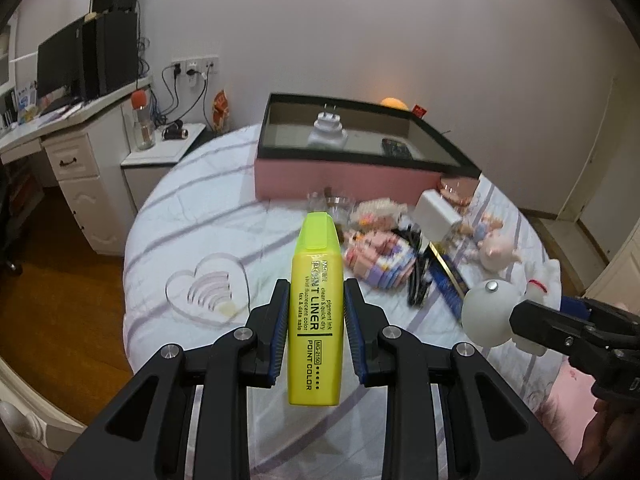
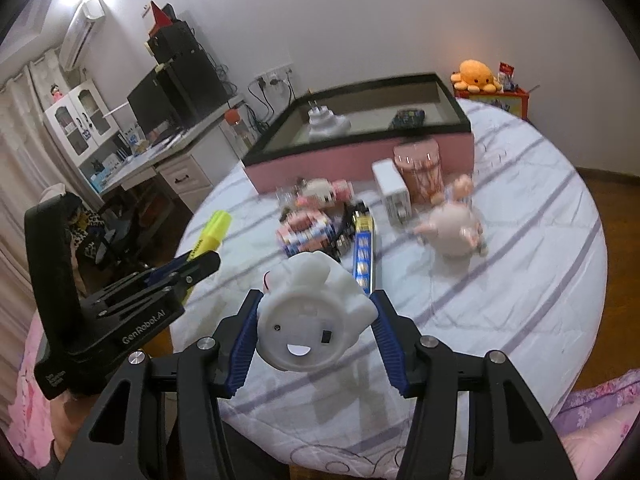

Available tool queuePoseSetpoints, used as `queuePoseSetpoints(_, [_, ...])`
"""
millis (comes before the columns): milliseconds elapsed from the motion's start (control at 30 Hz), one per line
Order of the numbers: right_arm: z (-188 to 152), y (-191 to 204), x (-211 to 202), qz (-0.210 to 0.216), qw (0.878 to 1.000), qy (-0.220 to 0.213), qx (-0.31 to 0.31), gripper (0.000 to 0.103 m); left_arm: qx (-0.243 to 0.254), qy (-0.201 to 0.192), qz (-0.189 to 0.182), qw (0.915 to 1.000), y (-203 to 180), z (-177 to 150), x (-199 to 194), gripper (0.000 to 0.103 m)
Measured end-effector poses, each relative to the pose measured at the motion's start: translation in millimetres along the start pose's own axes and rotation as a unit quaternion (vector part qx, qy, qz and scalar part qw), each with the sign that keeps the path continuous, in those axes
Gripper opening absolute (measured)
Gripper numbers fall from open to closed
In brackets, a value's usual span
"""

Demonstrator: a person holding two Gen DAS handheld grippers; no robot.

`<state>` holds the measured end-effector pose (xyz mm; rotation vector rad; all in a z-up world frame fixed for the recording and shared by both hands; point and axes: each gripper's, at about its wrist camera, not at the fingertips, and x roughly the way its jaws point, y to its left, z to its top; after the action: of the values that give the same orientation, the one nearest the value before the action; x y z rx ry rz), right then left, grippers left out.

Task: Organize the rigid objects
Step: 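Lower the highlighter and white figure into the pink box and open both tools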

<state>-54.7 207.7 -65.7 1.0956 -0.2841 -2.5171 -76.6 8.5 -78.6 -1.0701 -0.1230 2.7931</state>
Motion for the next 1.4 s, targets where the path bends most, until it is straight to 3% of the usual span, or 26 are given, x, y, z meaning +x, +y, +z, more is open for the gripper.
queuePoseSetpoints(367, [84,0,4,-0.006,0.998,-0.056,-0.029,0.055,0.012,-0.04,0.0,0.9991,-8,76,14,0.027])
queuePoseSetpoints(633, [159,-10,54,-0.031,0.997,-0.064,-0.044,0.055,0.01,-0.055,0.002,0.9985,-7,141,65,0.027])
queuePoseSetpoints(1033, [183,-42,145,-0.055,0.998,-0.005,-0.007,0.055,-0.003,-0.006,0.0,1.0,6,161,159,0.027])
queuePoseSetpoints(1300, [179,-54,177,-0.081,0.996,0.033,-0.01,0.056,-0.002,0.016,0.003,0.9999,8,154,184,0.027])
queuePoseSetpoints(1400, [178,-55,182,-0.098,0.994,0.043,-0.014,0.063,0.003,0.026,0.022,0.9994,8,152,185,0.043])
